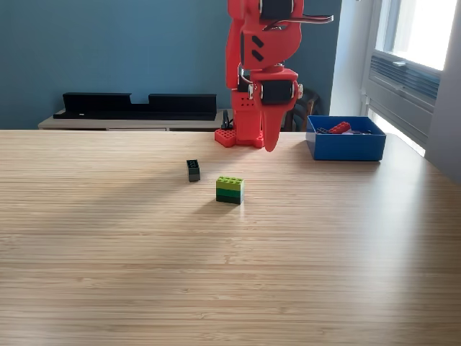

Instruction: Grasp a lego block and put it in the bin.

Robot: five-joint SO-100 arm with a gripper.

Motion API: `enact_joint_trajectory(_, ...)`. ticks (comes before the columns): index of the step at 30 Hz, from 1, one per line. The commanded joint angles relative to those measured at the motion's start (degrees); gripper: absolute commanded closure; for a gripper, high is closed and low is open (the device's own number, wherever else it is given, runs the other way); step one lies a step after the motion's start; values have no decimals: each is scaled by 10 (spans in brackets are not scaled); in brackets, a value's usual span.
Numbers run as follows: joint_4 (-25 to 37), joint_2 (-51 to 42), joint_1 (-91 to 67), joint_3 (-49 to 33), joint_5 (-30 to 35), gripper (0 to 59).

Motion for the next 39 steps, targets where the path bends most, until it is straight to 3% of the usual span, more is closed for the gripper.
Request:
enact_joint_trajectory(1, -16, 24, 4, 1, 5, 585)
enact_joint_trajectory(19, -67, 24, 68, 15, 30, 585)
enact_joint_trajectory(25, -89, 24, 153, 4, 93, 584)
enact_joint_trajectory(31, -105, 24, 258, 59, 170, 583)
enact_joint_trajectory(36, -105, 24, 308, 86, 187, 427)
enact_joint_trajectory(39, -104, 24, 319, 105, 189, 400)
